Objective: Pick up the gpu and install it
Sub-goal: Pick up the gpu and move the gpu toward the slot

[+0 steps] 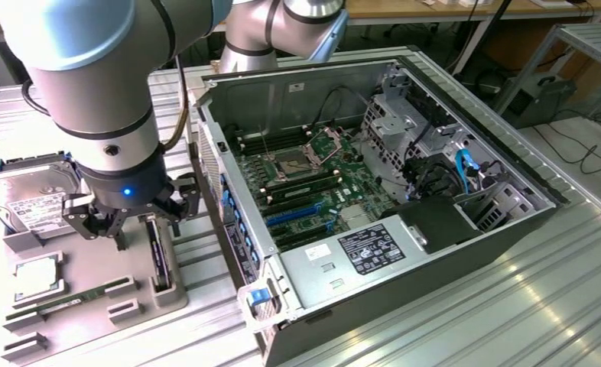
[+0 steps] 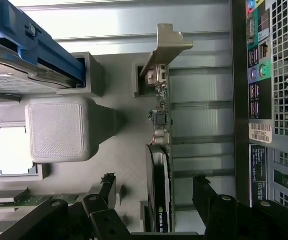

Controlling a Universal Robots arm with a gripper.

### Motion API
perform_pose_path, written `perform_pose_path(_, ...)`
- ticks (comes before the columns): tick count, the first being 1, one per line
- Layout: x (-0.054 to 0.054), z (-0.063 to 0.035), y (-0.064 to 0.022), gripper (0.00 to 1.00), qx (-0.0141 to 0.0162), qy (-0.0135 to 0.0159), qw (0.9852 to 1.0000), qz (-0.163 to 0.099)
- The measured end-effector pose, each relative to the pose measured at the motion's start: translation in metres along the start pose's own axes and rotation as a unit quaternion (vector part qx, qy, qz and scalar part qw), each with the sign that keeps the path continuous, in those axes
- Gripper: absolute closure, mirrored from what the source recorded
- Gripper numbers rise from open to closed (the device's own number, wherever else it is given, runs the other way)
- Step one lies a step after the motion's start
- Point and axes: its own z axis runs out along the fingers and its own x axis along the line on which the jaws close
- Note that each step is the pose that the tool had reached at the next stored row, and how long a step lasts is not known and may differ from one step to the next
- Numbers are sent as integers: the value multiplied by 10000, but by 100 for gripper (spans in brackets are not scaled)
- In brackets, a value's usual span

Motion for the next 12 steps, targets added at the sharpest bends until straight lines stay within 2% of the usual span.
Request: perform_pose_path(12, 0, 159, -6, 28, 2, 7, 10000, -43)
